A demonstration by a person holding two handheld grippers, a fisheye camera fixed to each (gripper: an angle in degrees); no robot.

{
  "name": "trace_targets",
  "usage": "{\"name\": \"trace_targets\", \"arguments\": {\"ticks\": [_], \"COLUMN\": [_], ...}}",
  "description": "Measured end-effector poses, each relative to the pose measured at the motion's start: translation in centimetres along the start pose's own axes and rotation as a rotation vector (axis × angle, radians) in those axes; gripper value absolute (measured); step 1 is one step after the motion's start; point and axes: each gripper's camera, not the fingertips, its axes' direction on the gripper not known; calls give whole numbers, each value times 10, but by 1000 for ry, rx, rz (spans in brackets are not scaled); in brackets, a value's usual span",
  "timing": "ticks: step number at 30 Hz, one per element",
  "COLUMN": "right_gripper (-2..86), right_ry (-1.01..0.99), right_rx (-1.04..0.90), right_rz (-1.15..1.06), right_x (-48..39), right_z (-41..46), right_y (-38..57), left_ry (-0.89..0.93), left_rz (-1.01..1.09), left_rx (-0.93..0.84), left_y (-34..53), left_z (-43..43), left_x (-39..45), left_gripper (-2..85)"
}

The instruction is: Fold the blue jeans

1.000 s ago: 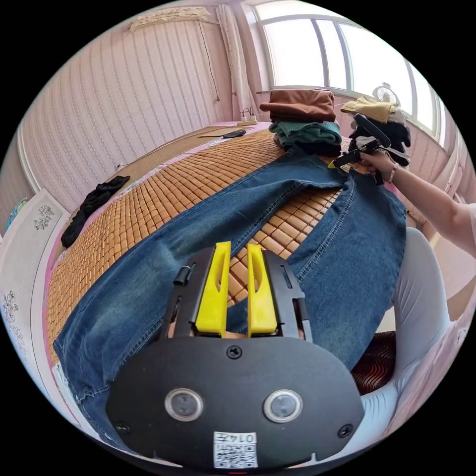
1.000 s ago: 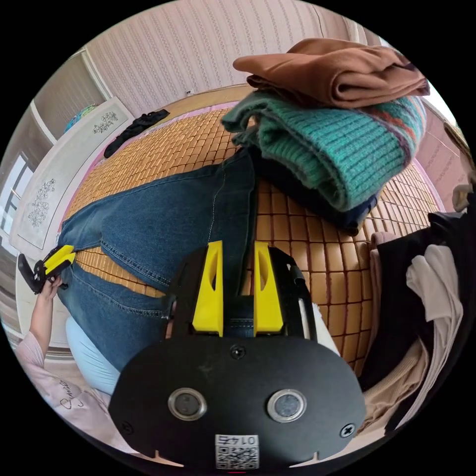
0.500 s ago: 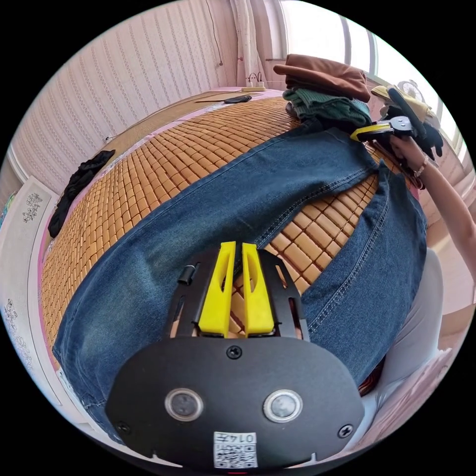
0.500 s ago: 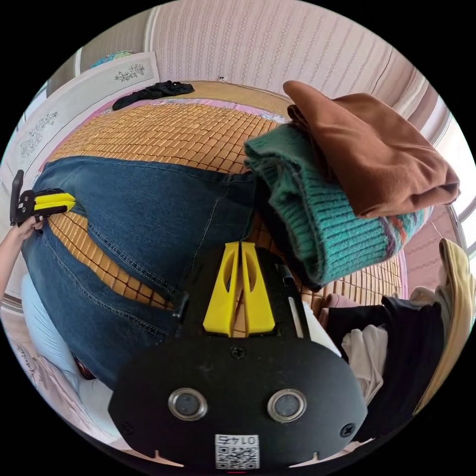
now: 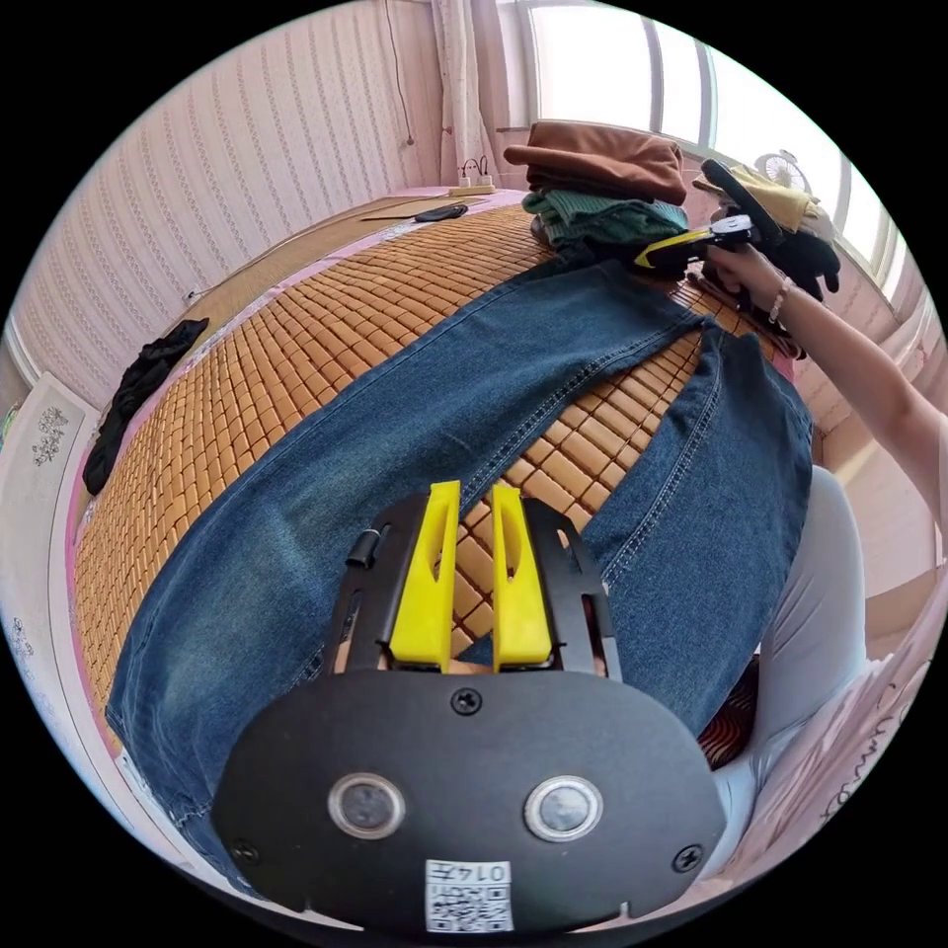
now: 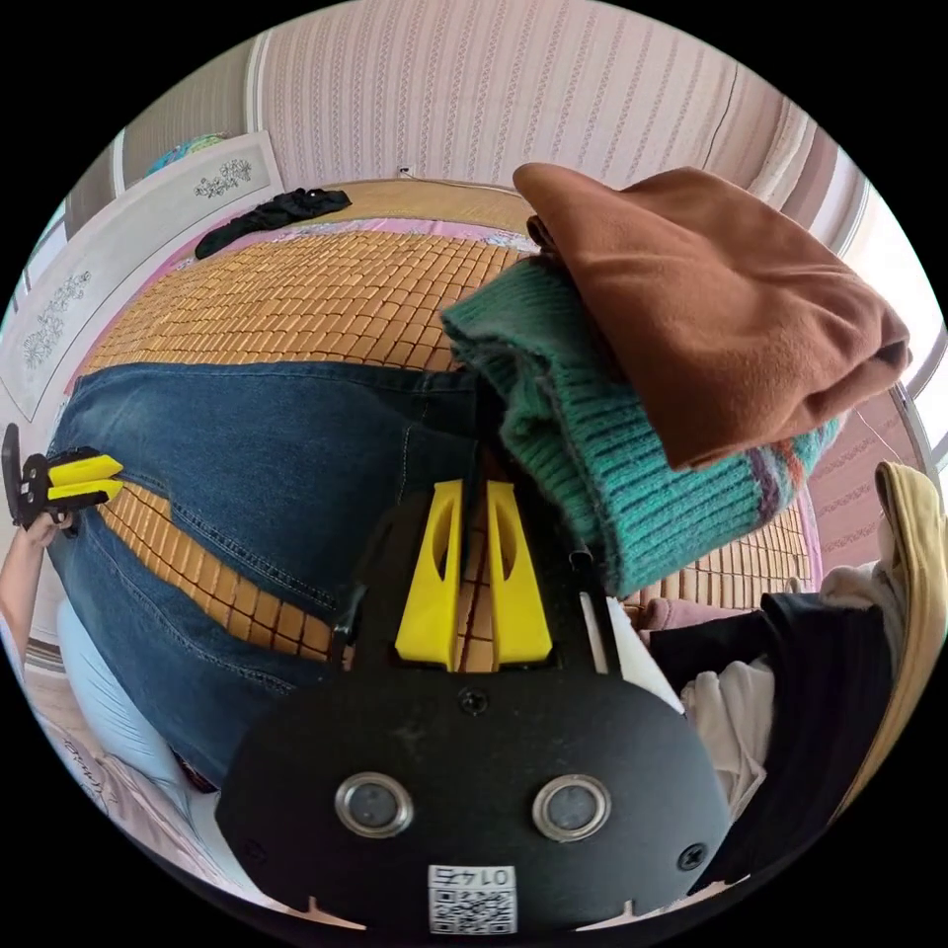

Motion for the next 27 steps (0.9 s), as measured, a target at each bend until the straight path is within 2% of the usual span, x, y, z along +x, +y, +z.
{"name": "trace_targets", "arguments": {"ticks": [4,10,13,17,21,22,25,27], "right_gripper": [59,60,60,60,16,19,74,76], "right_ry": [-27,301,283,207,298,325,212,169], "right_rx": [2,-16,-56,72,133,95,-120,-137], "right_rz": [-22,-87,-74,-121,-192,-202,-164,-107], "right_x": [-19,-65,-74,-87,-103,-101,-83,-71], "right_z": [9,40,33,-12,-17,-3,39,50], "right_y": [-25,-44,-39,-11,-25,-35,-61,-67], "left_ry": [10,29,44,57,79,81,74,87], "left_rz": [-26,-31,-22,-15,-40,-47,-75,-68], "left_rx": [21,-1,-6,-4,35,43,47,9], "left_y": [-6,-8,-2,4,12,14,23,28], "left_z": [1,18,24,24,17,16,16,22], "left_x": [-9,-17,-17,-19,-26,-28,-35,-37], "left_gripper": [61,65,67,67,68,68,68,70]}}
